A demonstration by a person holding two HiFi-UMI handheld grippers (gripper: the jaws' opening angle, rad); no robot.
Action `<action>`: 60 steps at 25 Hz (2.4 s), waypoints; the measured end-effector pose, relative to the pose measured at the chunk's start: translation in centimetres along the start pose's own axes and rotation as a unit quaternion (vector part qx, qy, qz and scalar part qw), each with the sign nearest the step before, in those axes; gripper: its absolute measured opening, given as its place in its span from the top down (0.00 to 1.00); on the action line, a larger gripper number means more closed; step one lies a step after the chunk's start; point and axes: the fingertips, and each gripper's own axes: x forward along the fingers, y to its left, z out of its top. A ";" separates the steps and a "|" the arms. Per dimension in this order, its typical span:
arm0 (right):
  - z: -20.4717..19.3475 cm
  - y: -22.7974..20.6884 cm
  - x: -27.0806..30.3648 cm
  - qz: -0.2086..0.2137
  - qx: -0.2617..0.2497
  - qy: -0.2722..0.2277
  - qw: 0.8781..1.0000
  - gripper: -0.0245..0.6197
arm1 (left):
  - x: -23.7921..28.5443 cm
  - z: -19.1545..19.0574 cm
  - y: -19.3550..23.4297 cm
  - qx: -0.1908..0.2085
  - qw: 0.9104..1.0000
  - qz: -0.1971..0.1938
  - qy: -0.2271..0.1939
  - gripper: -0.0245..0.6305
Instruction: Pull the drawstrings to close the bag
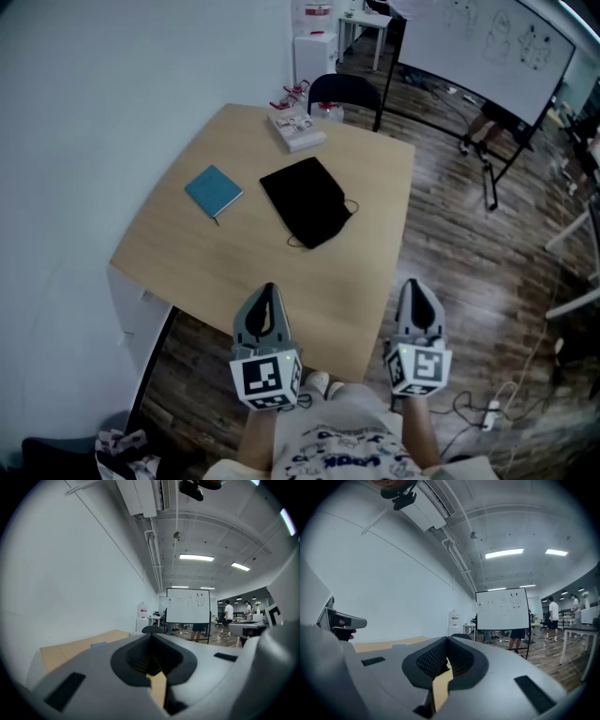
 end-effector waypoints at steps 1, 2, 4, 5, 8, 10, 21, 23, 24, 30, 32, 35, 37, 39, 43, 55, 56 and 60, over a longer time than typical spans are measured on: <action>-0.1 0.0 0.2 -0.001 0.000 0.001 1.000 0.96 | 0.2 -0.3 0.1 0.002 1.000 -0.001 0.002 0.97; -0.3 0.1 0.5 -0.001 -0.002 0.003 1.000 0.96 | 0.5 -0.5 0.3 0.005 1.000 -0.002 0.005 0.97; -0.6 0.2 1.0 -0.001 -0.007 0.009 1.000 0.96 | 1.0 -1.0 0.4 0.006 1.000 -0.006 0.010 0.97; -0.6 0.2 1.3 -0.001 -0.008 0.011 1.000 0.96 | 1.3 -1.2 0.3 0.005 1.000 -0.007 0.013 0.97; -1.0 -0.2 2.2 0.000 -0.008 0.017 1.000 0.96 | 2.3 -1.7 0.0 0.000 1.000 -0.006 0.021 0.97; -1.3 -0.6 2.8 0.000 -0.008 0.023 1.000 0.96 | 2.9 -2.1 -0.2 -0.004 1.000 -0.005 0.028 0.97; -5.0 -4.2 12.8 0.044 -0.010 0.074 0.996 0.96 | 10.9 -7.6 0.1 -0.046 0.990 0.059 0.116 0.97; -5.8 -4.6 15.2 0.060 -0.018 0.083 0.995 0.96 | 12.7 -9.5 0.4 -0.067 0.985 0.073 0.139 0.97; -6.4 -4.8 16.4 0.067 -0.021 0.089 0.994 0.96 | 13.5 -10.6 0.5 -0.077 0.982 0.079 0.152 0.97; -10.6 -5.6 22.8 0.098 -0.027 0.137 0.985 0.96 | 17.5 -16.5 1.4 -0.122 0.959 0.107 0.234 0.97; -11.9 -5.4 24.8 0.112 -0.031 0.147 0.982 0.96 | 18.4 -18.4 1.8 -0.140 0.949 0.114 0.258 0.97; -13.8 -4.9 27.4 0.131 -0.039 0.160 0.978 0.96 | 19.6 -20.9 1.8 -0.174 0.935 0.115 0.287 0.96; -15.0 -4.5 28.9 0.140 -0.043 0.170 0.975 0.96 | 20.3 -22.3 1.9 -0.196 0.927 0.118 0.299 0.95; -16.0 -4.2 30.0 0.148 -0.046 0.178 0.972 0.96 | 20.9 -23.4 1.8 -0.216 0.918 0.118 0.309 0.89; -17.6 -3.8 31.7 0.154 -0.050 0.194 0.968 0.96 | 21.6 -25.0 1.4 -0.275 0.900 0.110 0.320 0.81; -19.5 -3.0 34.0 0.161 -0.054 0.211 0.963 0.96 | 22.5 -24.7 1.0 -0.437 0.848 0.092 0.286 0.79; -19.7 -3.0 34.1 0.161 -0.056 0.213 0.962 0.96 | 22.6 -25.1 1.1 -0.432 0.847 0.095 0.294 0.79; -20.6 -3.2 34.5 0.162 -0.061 0.229 0.958 0.96 | 22.6 -26.1 0.9 -0.420 0.842 0.102 0.324 0.79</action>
